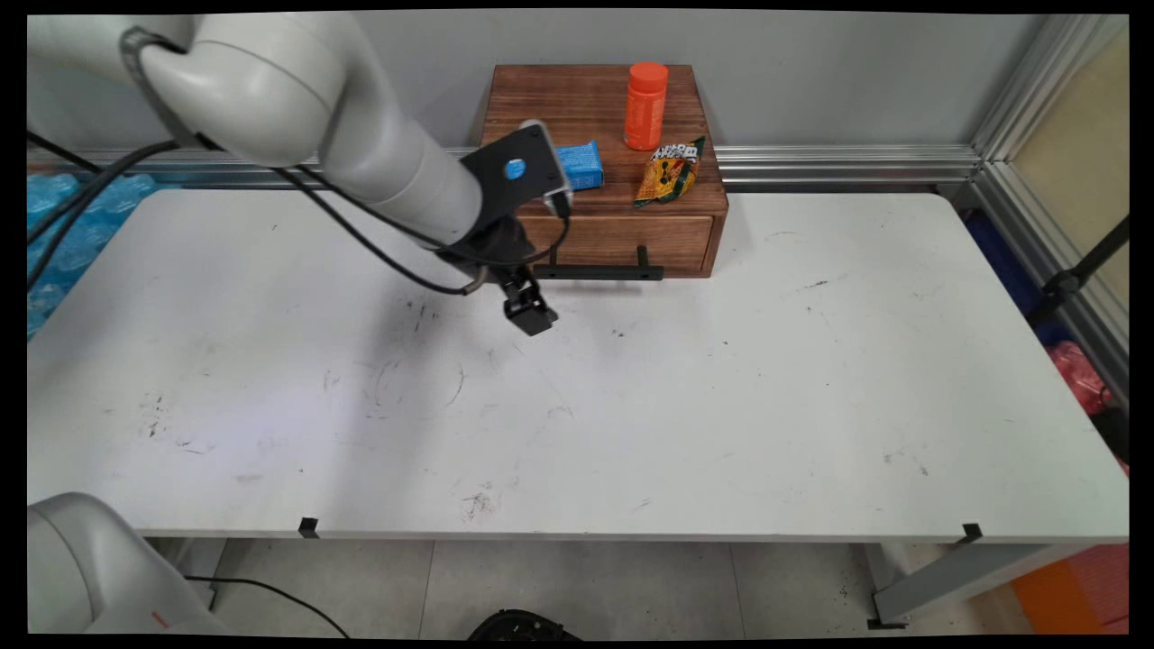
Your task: Open the drawer
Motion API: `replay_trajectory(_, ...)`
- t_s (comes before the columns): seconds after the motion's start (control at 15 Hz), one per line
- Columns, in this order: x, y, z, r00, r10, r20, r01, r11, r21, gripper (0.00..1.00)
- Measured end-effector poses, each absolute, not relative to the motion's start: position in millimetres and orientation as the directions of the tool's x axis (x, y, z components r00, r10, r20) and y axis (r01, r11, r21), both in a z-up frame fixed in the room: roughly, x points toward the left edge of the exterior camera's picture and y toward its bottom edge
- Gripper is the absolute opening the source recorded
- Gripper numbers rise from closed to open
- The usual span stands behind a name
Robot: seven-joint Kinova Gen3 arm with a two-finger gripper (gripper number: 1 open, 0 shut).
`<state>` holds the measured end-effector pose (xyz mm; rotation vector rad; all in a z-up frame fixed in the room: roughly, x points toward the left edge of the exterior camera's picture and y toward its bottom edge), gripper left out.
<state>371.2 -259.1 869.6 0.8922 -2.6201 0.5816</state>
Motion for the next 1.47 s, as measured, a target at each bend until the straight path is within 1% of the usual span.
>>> replay_trajectory(0.27,359,-273,871,-0.792,-0.449,0.413,-0.584,0.755,-0.3,1.0)
replay_trajectory(0.47,355,-287,868,-0.798,-0.426,0.426,-0.566,0.772,-0.289,1.0)
replay_trajectory(1.0,368,-322,847,-0.717,-0.495,0.491,-0.636,0.753,-0.168,1.0)
replay_trajectory(1.47,370,-346,838,-0.67,-0.524,0.526,-0.663,0.741,-0.106,1.0)
